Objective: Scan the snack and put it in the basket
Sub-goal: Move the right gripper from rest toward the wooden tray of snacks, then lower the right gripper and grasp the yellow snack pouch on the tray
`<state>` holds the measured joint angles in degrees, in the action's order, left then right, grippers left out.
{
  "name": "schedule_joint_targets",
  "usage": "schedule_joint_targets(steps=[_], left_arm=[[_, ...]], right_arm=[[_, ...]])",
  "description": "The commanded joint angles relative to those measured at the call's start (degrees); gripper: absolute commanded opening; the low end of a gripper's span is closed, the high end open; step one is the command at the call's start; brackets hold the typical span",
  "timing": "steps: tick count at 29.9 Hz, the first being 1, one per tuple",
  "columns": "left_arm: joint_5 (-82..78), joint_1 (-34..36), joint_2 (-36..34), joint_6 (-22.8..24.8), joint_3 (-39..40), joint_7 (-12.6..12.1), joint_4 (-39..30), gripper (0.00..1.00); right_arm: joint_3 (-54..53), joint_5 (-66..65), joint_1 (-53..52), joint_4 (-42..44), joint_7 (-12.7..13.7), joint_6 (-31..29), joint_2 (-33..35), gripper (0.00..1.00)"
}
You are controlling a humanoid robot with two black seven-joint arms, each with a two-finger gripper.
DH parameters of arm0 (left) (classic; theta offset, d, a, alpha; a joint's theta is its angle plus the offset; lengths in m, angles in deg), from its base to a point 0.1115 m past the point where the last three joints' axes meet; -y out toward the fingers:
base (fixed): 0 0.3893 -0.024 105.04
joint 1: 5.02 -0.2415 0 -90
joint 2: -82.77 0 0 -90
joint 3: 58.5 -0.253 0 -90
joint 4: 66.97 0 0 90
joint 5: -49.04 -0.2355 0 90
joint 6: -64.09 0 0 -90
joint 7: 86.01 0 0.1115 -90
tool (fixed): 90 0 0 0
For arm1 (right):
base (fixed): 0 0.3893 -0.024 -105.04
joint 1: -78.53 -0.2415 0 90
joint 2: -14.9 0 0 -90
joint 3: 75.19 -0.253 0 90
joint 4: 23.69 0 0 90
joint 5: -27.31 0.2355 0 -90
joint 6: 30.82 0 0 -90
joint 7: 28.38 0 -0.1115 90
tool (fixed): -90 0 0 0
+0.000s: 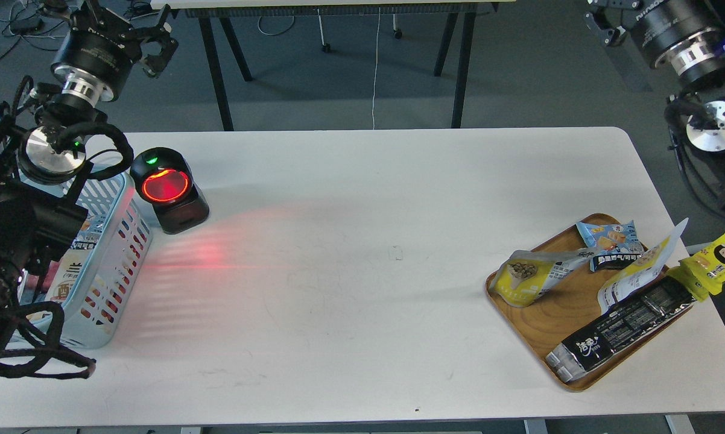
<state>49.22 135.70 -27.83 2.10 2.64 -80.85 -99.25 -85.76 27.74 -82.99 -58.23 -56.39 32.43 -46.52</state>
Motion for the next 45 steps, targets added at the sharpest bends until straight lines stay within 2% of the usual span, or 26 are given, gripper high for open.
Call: schedule_joint_targets(steps=[1, 3, 6, 18, 24, 30, 33, 37, 40, 45], left_arm=[[0.2, -0.3, -0.4, 0.0, -0.1, 0.1, 0.0, 0.99], [0.2, -0.4, -0.5, 0.0, -0.1, 0.1, 0.0, 0.99], [0.2, -0.4, -1.1, 0.0, -0.1, 0.1, 0.0, 0.99], [0.3, -0.4, -1.5, 0.0, 0.0, 0.4, 0.0, 0.99], [0.3, -0.6, -1.5, 0.0, 0.0, 1.0, 0.0, 0.99], [0.3, -1.5, -1.5, 0.0, 0.0, 1.2, 0.0, 0.99], [0.3, -1.7, -1.5, 0.0, 0.0, 1.2, 0.0, 0.99], [0.3, -1.7, -1.5, 0.0, 0.0, 1.1, 0.0, 0.99], [0.3, -1.7, -1.4, 0.0, 0.0, 1.2, 0.0, 0.99], [0.3, -1.7, -1.4, 0.0, 0.0, 1.2, 0.0, 0.99]], right_arm=[[15.4, -3.1, -9.1, -6.0, 0.0, 4.7, 0.5, 0.99], [27.6, -8.0, -15.6, -10.9, 0.0, 9.6, 0.5, 0.99], [39.8, -15.0, -23.8, -18.9, 0.0, 12.5, 0.2, 0.99], [61.9, -56.5, -43.8, -49.7, 0.0, 26.5, 0.0, 0.98], [69.5, -78.9, -46.1, -54.5, 0.0, 31.0, 0.6, 0.94], [75.0, -89.4, -44.8, -55.9, 0.0, 31.8, 1.8, 0.88], [76.5, -94.9, -42.2, -55.4, 0.0, 31.8, 2.1, 0.74], [76.6, -101.1, -41.1, -54.1, 0.0, 31.5, 2.4, 0.60], [76.6, -102.0, -39.8, -51.3, 0.0, 31.4, 2.0, 0.49], [76.0, -102.1, -37.3, -46.9, 0.0, 31.5, 0.5, 0.23]])
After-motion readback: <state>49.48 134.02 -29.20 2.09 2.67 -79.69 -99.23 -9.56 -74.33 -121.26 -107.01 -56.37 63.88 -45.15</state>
